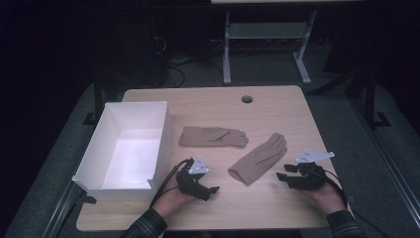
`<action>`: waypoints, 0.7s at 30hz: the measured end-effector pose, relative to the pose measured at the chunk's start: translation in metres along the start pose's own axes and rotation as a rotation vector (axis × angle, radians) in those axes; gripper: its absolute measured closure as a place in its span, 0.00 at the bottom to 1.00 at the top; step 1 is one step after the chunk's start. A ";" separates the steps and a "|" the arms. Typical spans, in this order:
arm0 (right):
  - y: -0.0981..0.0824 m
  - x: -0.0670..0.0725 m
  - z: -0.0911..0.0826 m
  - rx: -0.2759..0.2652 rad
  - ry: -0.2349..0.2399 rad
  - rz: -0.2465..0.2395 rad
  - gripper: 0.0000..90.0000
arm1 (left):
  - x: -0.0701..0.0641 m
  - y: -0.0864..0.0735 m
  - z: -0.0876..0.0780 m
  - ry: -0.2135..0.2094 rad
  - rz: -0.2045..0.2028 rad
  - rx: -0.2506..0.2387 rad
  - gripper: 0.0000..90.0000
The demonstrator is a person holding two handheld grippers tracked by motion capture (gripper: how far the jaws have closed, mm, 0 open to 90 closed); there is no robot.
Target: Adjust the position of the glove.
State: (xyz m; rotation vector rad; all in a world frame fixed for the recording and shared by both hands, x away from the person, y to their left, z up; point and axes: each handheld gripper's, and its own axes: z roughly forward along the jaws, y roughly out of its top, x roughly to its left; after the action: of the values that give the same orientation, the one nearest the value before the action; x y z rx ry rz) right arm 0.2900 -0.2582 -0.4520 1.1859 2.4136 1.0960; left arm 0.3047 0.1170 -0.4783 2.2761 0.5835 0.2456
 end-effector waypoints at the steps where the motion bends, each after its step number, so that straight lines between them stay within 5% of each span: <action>1: 0.002 0.001 0.001 0.008 0.000 -0.001 0.64 | 0.000 0.000 0.000 0.001 0.002 0.000 0.14; 11: 0.021 0.009 0.012 0.031 0.048 -0.057 1.00 | -0.001 0.000 0.000 0.005 -0.011 0.000 0.14; 21: 0.040 0.020 0.034 0.028 0.096 -0.102 1.00 | -0.001 0.000 0.000 0.004 -0.009 0.002 0.14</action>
State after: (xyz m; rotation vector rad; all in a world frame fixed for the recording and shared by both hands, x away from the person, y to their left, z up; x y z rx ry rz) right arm 0.3179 -0.2098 -0.4450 1.0286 2.5387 1.1155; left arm 0.3037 0.1168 -0.4781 2.2752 0.5967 0.2449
